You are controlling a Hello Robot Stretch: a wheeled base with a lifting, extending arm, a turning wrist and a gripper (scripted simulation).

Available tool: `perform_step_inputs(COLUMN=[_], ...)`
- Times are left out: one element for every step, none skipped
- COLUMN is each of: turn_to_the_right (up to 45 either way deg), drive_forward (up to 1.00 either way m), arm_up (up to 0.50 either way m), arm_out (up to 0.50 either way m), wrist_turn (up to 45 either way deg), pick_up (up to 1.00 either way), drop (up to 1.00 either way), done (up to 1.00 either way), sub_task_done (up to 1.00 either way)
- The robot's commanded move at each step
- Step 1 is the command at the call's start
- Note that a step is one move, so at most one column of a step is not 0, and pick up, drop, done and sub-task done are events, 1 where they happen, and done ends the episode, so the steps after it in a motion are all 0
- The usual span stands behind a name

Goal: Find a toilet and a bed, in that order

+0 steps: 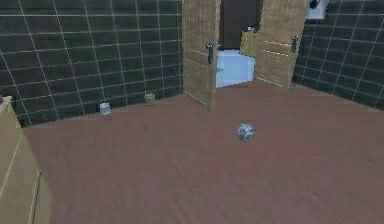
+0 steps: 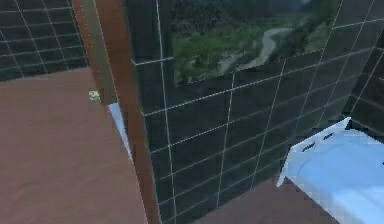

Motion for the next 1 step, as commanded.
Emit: perform_step_inputs(turn_to_the_right=[27.0], drive_forward=[0.0], arm_up=[0.0], arm_out=[0.0], wrist_turn=[0.0], pick_up=[0.0], drop=[0.0], done=[0.0], sub_task_done=[0.0])
